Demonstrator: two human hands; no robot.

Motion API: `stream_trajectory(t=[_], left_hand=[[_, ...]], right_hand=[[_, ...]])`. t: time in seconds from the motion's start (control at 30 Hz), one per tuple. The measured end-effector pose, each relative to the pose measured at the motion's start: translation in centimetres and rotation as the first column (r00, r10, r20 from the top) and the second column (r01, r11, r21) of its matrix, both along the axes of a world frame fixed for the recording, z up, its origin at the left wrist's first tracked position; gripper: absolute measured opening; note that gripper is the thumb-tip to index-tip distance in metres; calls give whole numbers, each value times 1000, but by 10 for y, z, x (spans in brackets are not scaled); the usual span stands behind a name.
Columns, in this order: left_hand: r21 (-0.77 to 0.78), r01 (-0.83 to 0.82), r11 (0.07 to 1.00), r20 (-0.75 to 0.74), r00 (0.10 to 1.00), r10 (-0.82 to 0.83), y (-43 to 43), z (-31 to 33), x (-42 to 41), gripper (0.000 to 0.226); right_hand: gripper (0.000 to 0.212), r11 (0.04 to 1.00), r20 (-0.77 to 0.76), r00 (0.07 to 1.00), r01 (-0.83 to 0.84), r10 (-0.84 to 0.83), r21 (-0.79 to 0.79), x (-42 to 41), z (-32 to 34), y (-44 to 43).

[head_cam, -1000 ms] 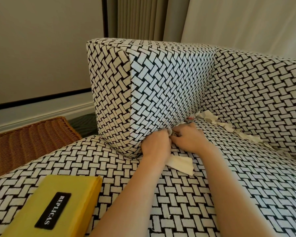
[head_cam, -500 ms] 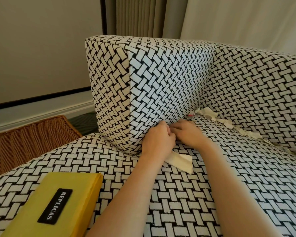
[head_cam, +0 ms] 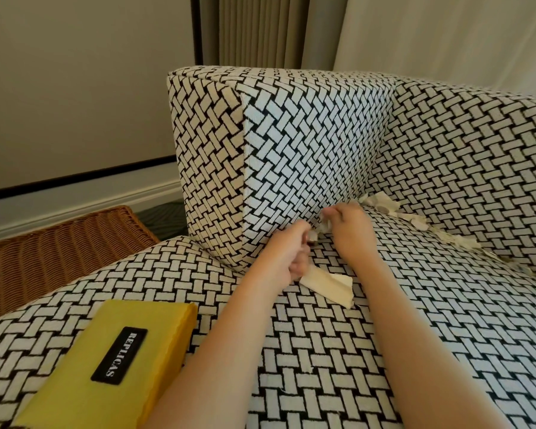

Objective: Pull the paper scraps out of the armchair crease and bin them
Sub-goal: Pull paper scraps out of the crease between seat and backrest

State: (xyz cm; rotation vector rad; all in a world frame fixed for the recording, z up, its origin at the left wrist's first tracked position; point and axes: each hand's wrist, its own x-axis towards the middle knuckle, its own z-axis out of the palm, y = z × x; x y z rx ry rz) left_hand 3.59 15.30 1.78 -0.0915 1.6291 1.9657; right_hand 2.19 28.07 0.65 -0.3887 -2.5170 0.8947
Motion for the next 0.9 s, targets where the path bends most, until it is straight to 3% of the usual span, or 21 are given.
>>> stream_trajectory(t=[0.07,0.13,0.4,0.53,0.77,0.9], left_hand=[[354,-97,930,273,962,-4,-3,2,-1,31],[450,-180,875,347,938,14,-5,2,1,28],[465,-200,862,292,954,65,-3,11,11,24],[439,-190,878,296,954,58,-3,13,13,28],[440,-203,875,319,946,59,-4,12,12,26],[451,-246,858,352,933,82,-4,12,10,20]], right_hand=[[29,999,-48,999,-12,9,-46,-2,0,3],[27,994,-45,998,-41,36,-98,-1,2,4],[22,885,-38,981,-189,192,-426,8,14,3],[23,896,1,947,-305,322,-323,15,20,4],[20,844,107,865,-440,490,-307,26,35,-3],[33,872,112,890,-397,442,-287,25,37,-4]])
